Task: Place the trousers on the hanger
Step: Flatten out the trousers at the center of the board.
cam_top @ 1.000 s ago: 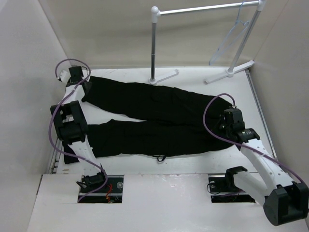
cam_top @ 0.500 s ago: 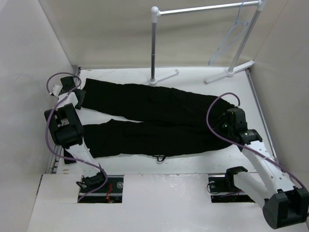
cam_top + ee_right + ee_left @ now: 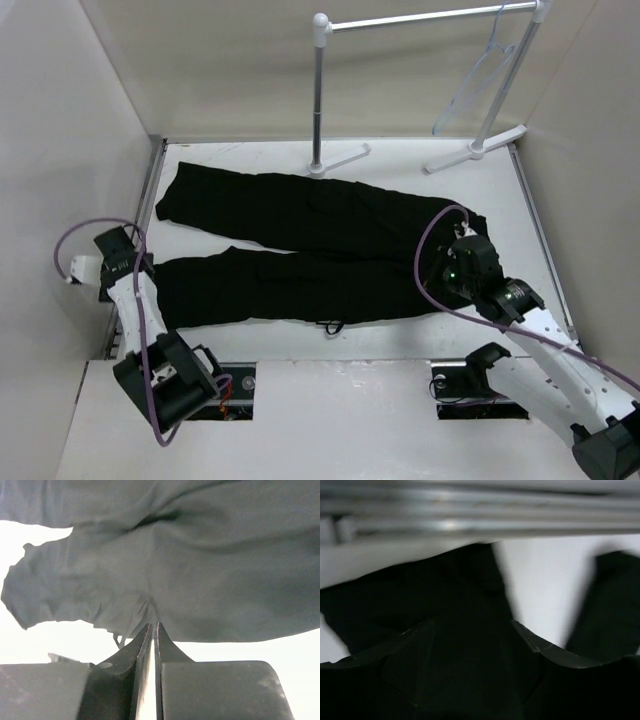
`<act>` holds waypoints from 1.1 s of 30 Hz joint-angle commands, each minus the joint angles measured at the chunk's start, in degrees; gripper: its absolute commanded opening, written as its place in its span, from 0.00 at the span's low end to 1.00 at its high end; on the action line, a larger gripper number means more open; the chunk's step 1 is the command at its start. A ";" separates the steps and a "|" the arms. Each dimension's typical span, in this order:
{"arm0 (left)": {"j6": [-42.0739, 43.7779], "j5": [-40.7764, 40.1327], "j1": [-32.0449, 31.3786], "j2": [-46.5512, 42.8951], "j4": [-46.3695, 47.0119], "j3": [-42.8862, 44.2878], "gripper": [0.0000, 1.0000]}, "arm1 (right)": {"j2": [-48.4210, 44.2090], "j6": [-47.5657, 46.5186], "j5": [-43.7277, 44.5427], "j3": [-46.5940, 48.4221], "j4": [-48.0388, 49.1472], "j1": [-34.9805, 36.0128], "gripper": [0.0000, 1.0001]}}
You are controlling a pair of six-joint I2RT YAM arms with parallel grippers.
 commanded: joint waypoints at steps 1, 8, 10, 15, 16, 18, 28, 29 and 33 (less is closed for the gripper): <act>2.44 3.22 3.36 2.00 -2.26 -4.52 0.59 | -1.03 -0.57 -3.30 -0.06 0.49 2.84 0.14; 2.62 3.85 4.78 8.51 4.16 -4.09 0.55 | -4.19 0.39 -3.92 -1.82 -0.82 5.83 0.24; 2.62 3.76 4.43 8.95 5.13 -3.13 0.55 | -5.16 0.91 -3.66 -1.91 -1.35 6.19 0.24; 3.06 4.63 4.16 13.51 6.81 -0.14 0.35 | -6.31 1.27 -2.52 -2.70 -1.44 5.75 0.30; 2.97 5.16 4.07 15.35 7.15 0.74 0.29 | -6.48 1.01 -2.26 -2.96 -1.44 5.05 0.32; 2.88 6.12 3.29 19.39 8.30 2.50 0.18 | -6.66 0.74 -1.90 -3.05 -1.44 3.47 0.34; 3.50 0.07 -3.48 33.28 7.86 17.60 0.05 | -4.91 -1.19 -1.20 -0.68 -1.53 -3.65 0.47; 3.76 -0.37 -4.09 34.34 7.77 19.54 0.08 | -4.73 -1.19 -1.11 -0.59 -1.70 -4.00 0.49; 5.69 -2.21 -6.12 33.57 3.92 23.07 0.41 | -5.43 -0.84 -0.76 0.38 -2.41 -4.54 0.58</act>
